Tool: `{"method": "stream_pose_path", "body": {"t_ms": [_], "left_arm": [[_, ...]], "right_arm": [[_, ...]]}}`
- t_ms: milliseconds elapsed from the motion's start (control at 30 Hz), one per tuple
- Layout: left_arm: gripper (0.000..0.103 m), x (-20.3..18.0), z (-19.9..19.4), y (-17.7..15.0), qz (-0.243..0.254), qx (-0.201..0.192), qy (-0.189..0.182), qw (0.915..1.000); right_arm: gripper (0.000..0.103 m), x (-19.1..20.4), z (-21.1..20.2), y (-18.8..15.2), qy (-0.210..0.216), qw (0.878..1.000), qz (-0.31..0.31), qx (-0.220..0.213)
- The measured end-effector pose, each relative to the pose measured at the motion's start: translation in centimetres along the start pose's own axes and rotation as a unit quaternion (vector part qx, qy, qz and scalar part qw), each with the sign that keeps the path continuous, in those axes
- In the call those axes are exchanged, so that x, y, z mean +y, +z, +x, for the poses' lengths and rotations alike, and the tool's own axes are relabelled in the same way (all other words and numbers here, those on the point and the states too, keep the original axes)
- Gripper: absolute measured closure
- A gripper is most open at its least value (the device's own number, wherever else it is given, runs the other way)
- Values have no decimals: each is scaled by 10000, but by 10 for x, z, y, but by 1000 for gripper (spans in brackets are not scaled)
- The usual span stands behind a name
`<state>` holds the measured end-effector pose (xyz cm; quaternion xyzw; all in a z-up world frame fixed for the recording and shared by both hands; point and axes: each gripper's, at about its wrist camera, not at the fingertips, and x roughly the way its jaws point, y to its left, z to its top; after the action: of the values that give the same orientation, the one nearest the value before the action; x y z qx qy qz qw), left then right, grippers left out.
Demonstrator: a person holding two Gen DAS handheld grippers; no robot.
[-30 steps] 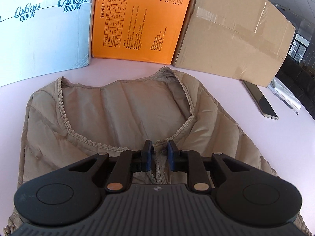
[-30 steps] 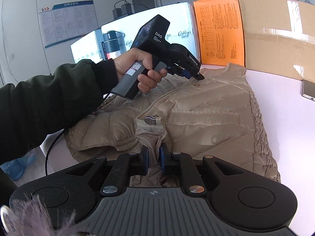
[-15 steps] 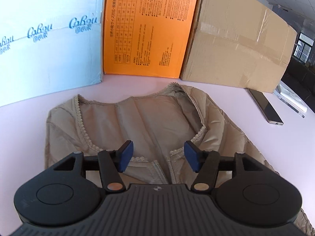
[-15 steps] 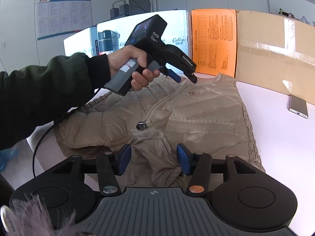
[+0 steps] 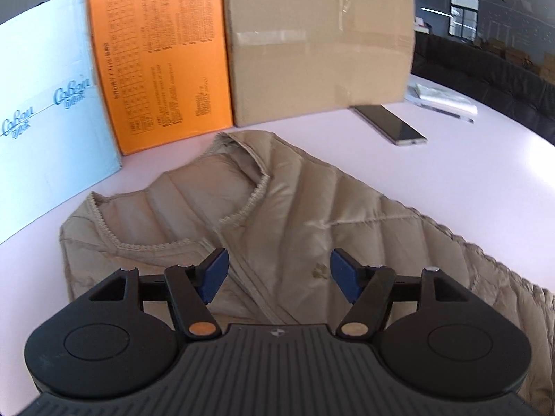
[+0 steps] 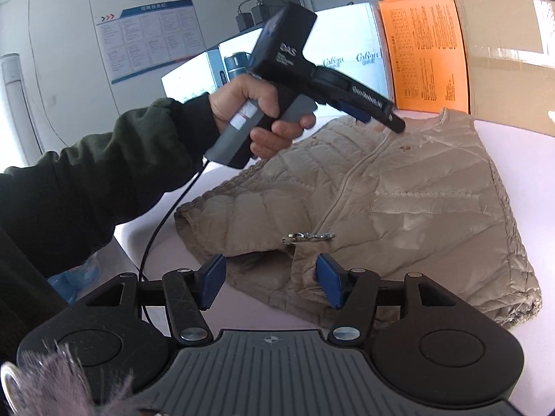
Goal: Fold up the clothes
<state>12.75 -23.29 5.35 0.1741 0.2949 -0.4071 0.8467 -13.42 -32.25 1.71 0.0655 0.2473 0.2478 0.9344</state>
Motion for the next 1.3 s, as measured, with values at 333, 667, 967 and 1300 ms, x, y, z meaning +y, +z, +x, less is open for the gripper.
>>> {"method": "stream_pose_path", "body": {"t_ms": [333,667,967,1300], "left_arm": [[21,2,14,-6,-173,190,-33,9997],[18,67,-51,14,197,-249,1373,9900],[11,119,-110,37,1631,-1136,3708,9072],[0,231,-38,15,-828,-815,2150,9697]], "right_arm": [[34,-19,6,3,130,9991,390,116],[24,-81,-46,91,-766,9949,122,-647],[24,-145,-35,208,-2298,9568,-1501,-962],[2,-277,99,211,-890,9955,196,-241]]}}
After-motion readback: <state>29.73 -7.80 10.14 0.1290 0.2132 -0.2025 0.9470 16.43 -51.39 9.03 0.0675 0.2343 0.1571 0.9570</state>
